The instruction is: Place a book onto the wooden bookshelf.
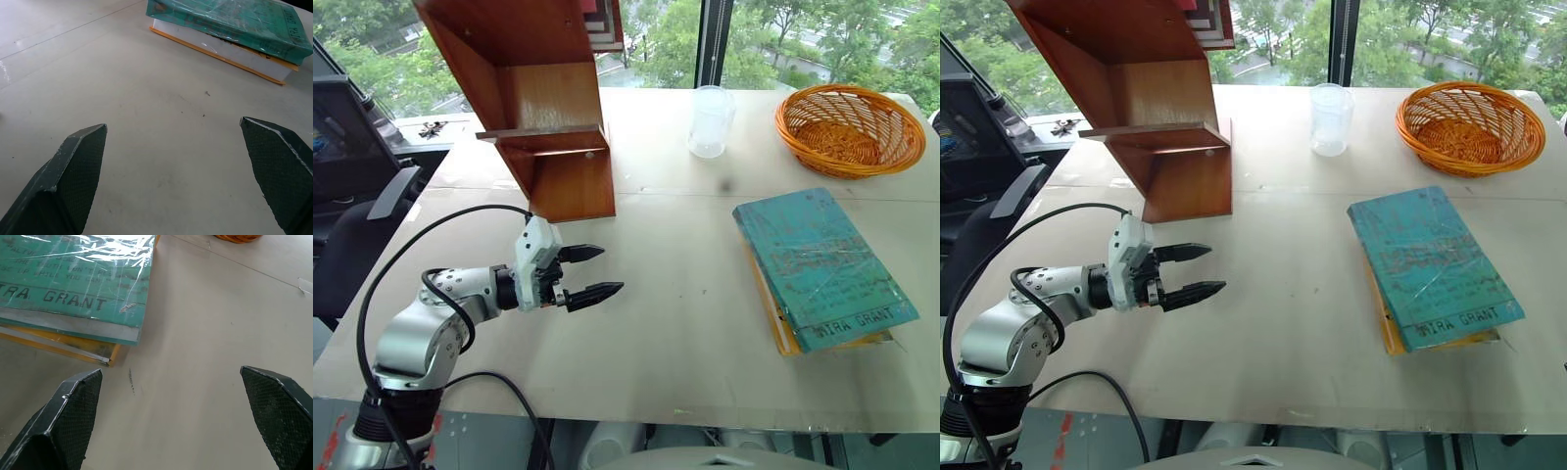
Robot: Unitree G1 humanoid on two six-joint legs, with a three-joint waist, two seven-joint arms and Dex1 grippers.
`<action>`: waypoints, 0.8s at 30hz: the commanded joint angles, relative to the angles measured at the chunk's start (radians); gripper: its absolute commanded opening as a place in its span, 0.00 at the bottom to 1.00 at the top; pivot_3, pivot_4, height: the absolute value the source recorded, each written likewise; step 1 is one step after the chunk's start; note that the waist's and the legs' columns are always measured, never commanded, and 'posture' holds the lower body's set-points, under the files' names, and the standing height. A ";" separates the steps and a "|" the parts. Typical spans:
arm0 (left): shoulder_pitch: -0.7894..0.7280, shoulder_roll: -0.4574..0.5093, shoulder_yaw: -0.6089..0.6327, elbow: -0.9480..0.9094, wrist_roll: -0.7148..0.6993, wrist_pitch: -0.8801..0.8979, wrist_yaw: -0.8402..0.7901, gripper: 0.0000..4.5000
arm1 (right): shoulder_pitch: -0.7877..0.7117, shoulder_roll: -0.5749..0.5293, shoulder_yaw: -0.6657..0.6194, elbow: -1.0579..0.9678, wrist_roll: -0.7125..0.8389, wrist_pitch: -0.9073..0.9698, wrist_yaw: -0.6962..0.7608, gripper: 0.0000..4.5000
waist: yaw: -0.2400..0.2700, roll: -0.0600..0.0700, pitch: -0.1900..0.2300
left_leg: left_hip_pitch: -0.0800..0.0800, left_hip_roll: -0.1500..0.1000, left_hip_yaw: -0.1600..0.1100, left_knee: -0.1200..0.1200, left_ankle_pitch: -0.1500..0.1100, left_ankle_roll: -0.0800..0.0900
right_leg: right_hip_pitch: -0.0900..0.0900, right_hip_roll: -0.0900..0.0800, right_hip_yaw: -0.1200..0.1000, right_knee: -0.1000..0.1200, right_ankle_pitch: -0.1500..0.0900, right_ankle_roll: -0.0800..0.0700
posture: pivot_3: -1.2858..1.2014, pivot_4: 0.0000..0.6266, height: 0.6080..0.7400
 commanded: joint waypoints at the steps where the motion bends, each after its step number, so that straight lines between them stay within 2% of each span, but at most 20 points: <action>1: -0.046 -0.012 0.010 -0.013 -0.028 -0.016 0.003 1.00 | -0.034 0.019 0.004 -0.057 0.027 -0.019 -0.058 1.00 | 0.000 0.000 0.000 | 0.000 0.000 0.000 0.000 0.000 0.000 | 0.000 0.000 0.000 0.000 0.000 0.000 | 0.52 0.24 1.00; 3: -0.079 -0.034 0.008 -0.024 -0.061 0.008 0.013 1.00 | -0.084 0.042 0.022 -0.153 0.064 0.018 -0.154 1.00 | 0.000 -0.001 0.001 | 0.000 0.000 -0.001 0.000 0.000 0.000 | 0.000 0.000 -0.001 0.000 0.000 0.000 | 0.52 0.24 1.00; 6: -0.093 -0.036 0.006 -0.048 -0.094 0.019 -0.012 1.00 | -0.121 0.013 0.044 -0.257 0.119 0.141 -0.260 1.00 | -0.003 0.002 -0.001 | 0.000 0.000 0.000 0.001 0.000 0.000 | 0.000 0.000 0.000 0.001 0.001 -0.001 | 0.52 0.24 1.00; 7: -0.099 -0.038 0.004 -0.059 -0.108 0.023 -0.013 1.00 | -0.135 -0.017 0.050 -0.301 0.109 0.185 -0.306 1.00 | -0.003 0.003 -0.002 | 0.000 0.000 0.001 0.001 0.000 0.000 | 0.000 0.000 0.000 0.001 0.001 -0.001 | 0.52 0.24 1.00; 9: -0.106 -0.035 -0.011 -0.086 -0.118 0.009 -0.032 1.00 | -0.170 -0.117 0.044 -0.378 0.225 0.336 -0.388 1.00 | -0.003 0.003 -0.001 | 0.000 0.000 0.001 0.000 0.000 -0.001 | -0.001 0.000 0.000 0.001 0.001 -0.001 | 0.52 0.24 1.00; 11: -0.114 -0.040 -0.019 -0.112 -0.133 0.003 -0.039 1.00 | -0.236 -0.207 0.070 -0.401 0.269 0.421 -0.441 1.00 | -0.003 0.001 -0.001 | 0.000 0.000 0.001 0.001 0.001 -0.001 | -0.001 0.000 0.001 0.001 0.001 -0.001 | 0.52 0.24 1.00; 15: -0.140 -0.060 -0.038 -0.126 -0.136 -0.019 -0.041 1.00 | -0.380 -0.357 0.220 -0.360 0.189 0.592 -0.605 0.74 | 0.003 -0.003 0.001 | -0.001 0.001 0.001 0.001 0.001 -0.001 | -0.001 0.000 -0.001 0.000 0.001 -0.001 | 0.52 0.24 1.00; 19: -0.149 -0.075 -0.049 -0.151 -0.164 -0.008 -0.036 1.00 | -0.478 -0.453 0.380 -0.273 0.054 0.646 -0.664 0.29 | 0.008 -0.004 0.002 | -0.003 0.001 0.001 0.003 0.001 -0.001 | -0.001 0.000 -0.002 0.000 0.001 0.000 | 0.52 0.24 1.00; 22: -0.132 -0.060 -0.059 -0.178 -0.176 -0.013 -0.067 1.00 | -0.562 -0.508 0.486 -0.187 -0.021 0.678 -0.681 0.01 | 0.002 -0.005 0.003 | -0.003 0.001 0.001 0.003 0.001 -0.001 | -0.001 0.000 -0.002 -0.001 0.001 0.000 | 0.52 0.24 1.00; 24: -0.124 -0.053 -0.061 -0.193 -0.188 -0.007 -0.074 1.00 | -0.623 -0.535 0.543 -0.138 -0.053 0.685 -0.670 0.01 | -0.004 -0.004 0.003 | -0.003 0.001 0.002 0.003 0.001 -0.001 | -0.001 0.000 -0.002 0.000 0.001 0.000 | 0.52 0.24 1.00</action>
